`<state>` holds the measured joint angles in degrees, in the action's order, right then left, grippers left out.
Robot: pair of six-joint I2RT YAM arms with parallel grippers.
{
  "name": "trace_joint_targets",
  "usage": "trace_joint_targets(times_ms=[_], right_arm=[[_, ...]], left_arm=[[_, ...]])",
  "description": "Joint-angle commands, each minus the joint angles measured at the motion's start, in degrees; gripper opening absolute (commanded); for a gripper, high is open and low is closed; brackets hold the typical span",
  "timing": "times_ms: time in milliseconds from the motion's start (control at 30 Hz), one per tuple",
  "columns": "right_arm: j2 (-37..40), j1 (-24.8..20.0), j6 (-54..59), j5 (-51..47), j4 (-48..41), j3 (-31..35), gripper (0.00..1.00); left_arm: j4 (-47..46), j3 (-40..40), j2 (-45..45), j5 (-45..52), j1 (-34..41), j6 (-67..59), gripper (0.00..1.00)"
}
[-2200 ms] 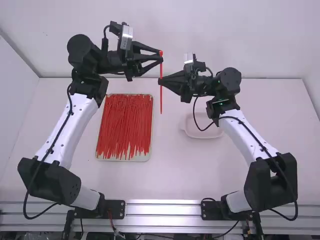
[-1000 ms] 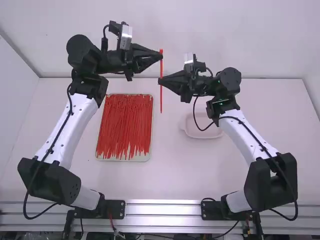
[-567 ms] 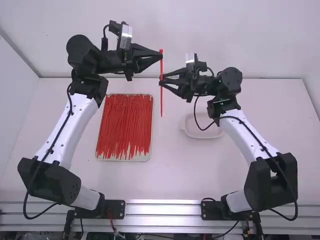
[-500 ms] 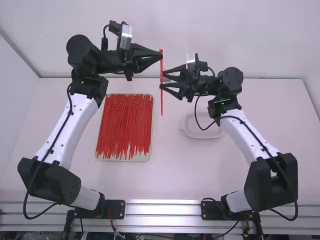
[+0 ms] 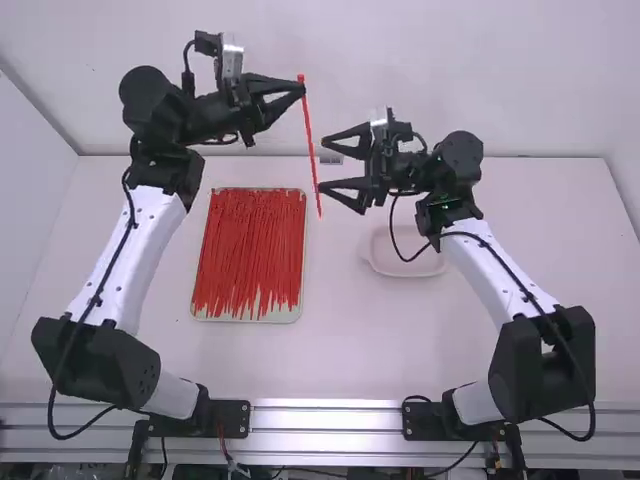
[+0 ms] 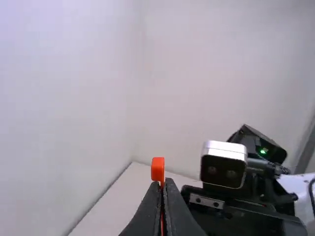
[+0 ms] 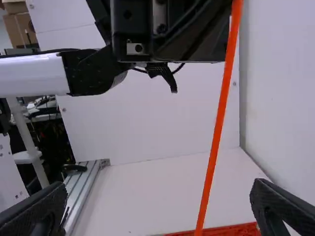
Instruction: Fasten the cable tie
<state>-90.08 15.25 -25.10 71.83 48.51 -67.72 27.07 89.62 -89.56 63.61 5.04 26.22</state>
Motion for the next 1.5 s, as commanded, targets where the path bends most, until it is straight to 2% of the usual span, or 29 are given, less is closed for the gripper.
trace_joint_targets(times_ms=[0,133,400,567,867,1267,1467], right_arm=[[0.0,-0.4,-0.2,0.6,0.3,0.0,0.99],[0.0,-1.1,1.2,3.4,1.7,0.0,0.99],[0.0,-4.7,16.7,5.3,2.3,0.0,0.99],[0.0,-5.8,21.7,6.0,2.3,0.0,0.99],[0.0,-5.7,30.3,9.6,2.3,0.0,0.99],[0.0,-4.3,36.8,9.6,1.0,0.0,0.99],[0.0,-4.4,49.7,9.6,-6.2,0.0,0.99]], left_arm=[[-0.9,0.7,0.1,-4.4,-0.4,0.3,0.02],[-1.8,0.7,0.1,-5.2,-1.5,0.6,0.02],[-3.2,0.7,0.0,-7.6,-1.9,1.5,0.02],[-4.2,0.8,-0.7,-11.1,-1.6,2.7,0.02],[-2.1,0.9,-3.3,-12.8,-2.3,4.7,0.02],[-15.4,15.8,-15.4,-13.0,-1.7,7.1,0.02],[-16.1,17.9,-19.4,-7.4,-2.2,17.6,0.02]])
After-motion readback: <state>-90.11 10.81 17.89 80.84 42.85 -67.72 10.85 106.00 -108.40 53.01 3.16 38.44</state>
